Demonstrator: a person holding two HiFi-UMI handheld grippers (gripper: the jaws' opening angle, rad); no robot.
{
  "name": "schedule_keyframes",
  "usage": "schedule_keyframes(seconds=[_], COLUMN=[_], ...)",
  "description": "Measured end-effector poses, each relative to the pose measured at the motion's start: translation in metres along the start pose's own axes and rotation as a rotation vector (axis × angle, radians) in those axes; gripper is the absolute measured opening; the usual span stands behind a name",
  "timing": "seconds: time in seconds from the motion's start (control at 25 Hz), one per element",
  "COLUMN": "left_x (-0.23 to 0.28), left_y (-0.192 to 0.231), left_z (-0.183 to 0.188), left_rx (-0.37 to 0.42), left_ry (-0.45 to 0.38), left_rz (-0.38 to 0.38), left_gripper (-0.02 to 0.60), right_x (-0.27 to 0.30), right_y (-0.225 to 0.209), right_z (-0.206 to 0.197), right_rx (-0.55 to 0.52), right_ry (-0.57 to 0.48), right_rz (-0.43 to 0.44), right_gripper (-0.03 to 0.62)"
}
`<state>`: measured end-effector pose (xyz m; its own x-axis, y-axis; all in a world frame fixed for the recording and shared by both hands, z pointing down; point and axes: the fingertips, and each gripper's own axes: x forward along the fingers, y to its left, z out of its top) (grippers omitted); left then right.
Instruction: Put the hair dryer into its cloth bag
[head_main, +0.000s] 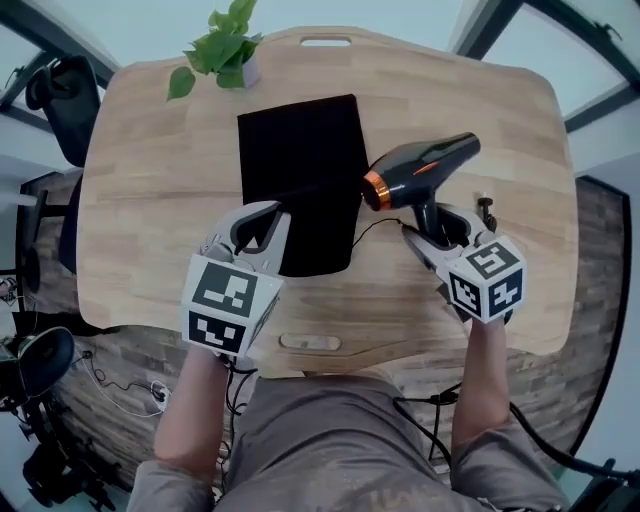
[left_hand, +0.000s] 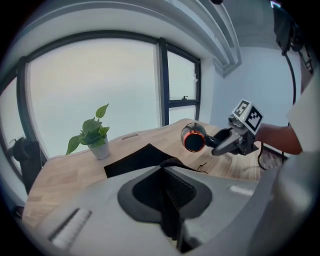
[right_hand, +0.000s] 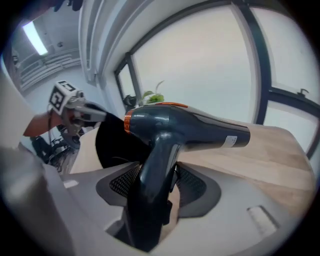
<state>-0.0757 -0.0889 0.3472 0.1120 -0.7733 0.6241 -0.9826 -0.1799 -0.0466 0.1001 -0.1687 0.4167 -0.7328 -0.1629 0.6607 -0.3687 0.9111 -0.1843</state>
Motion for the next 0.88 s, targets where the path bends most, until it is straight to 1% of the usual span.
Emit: schedule_keyframes(seconds=[0.08,0.12,0.16,0.28,0.44,0.52,0.6,0.72,0.8,0.88], left_x=[-0.003,-0.004,-0.005,-0.007,-0.012,-0.012,-0.011,-0.009,-0.011,-0.013], left_y=[-0.006,-0.009,-0.011,-0.014,-0.016,-0.015,-0.014,-0.013,-0.014,-0.017], left_z=[-0.001,-0.002,-0.002,0.001,-0.001,-0.001,0.004,0.012,0.014,0.014], left_rx=[-0.06,-0.07,-0.062,0.006,0.042,0.067,0.09,0.12,0.126,0.126], left_ry=[-0.009,-0.009,-0.007,-0.01,-0.004,0.001,-0.005,-0.018,-0.023,-0.025], left_rz=[-0.041,-0.052,-0.054,-0.038,-0.025,-0.013,0.0,0.016,0.017,0.009], left_gripper=[0.017,0.017,0.017,0.017,0.017,0.017,0.017,0.017,0.017,0.017], right_x=[-0.016,-0.022,-0.027,-0.039,-0.059,-0.072,-0.084,-0.097,-0.097,-0.09], right_y=[0.033,0.05,0.068,0.117,0.182,0.205,0.222,0.242,0.252,0.255], right_z=[-0.001,-0.003,-0.005,-0.013,-0.04,-0.055,-0.067,-0.08,-0.086,-0.088], right_rx=[-0.099,-0.151,-0.201,-0.32,-0.488,-0.566,-0.615,-0.658,-0.663,-0.65], right_ry=[0.013,0.02,0.024,0.022,0.016,0.027,0.043,0.065,0.088,0.11], right_rz=[0.083,0.124,0.163,0.278,0.477,0.565,0.651,0.778,0.833,0.854], right_gripper=[0.255,0.255,0.255,0.254,0.253,0.252,0.252,0.252,0.252,0.252])
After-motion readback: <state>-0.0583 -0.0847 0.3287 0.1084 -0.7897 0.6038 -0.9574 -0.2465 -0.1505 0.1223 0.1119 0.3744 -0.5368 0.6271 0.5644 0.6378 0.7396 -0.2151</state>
